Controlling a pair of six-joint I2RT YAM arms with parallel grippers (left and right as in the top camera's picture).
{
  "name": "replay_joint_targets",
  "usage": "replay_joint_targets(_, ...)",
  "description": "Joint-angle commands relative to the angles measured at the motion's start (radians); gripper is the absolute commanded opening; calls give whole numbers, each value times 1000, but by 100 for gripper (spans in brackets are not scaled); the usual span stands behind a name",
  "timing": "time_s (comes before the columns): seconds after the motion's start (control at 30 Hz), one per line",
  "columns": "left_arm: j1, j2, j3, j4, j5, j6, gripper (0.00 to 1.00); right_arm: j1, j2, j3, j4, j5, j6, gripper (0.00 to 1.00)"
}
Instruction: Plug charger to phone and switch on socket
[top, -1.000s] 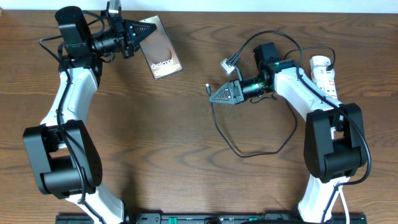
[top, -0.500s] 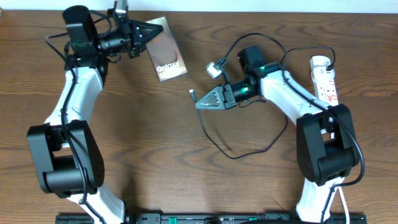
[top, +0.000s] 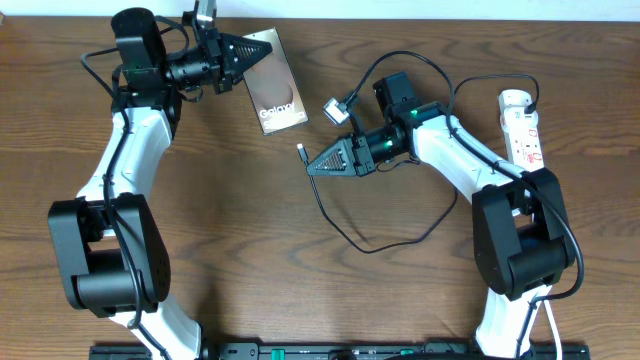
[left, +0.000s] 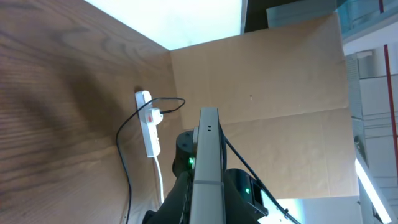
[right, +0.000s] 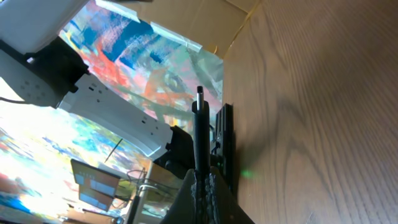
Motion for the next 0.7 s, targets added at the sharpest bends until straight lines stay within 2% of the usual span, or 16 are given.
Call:
replay_joint_targets(0.0,3,2,16,10,-8,5,7,0,-44,-5,24,-34,1,1)
replay_joint_targets(0.47,3,2,16,10,-11,5,7,37,-51,-5,354,-18,324,1)
replay_joint_targets(0.67,3,2,16,10,-11,5,7,49,-51,-5,377,-18,343,1)
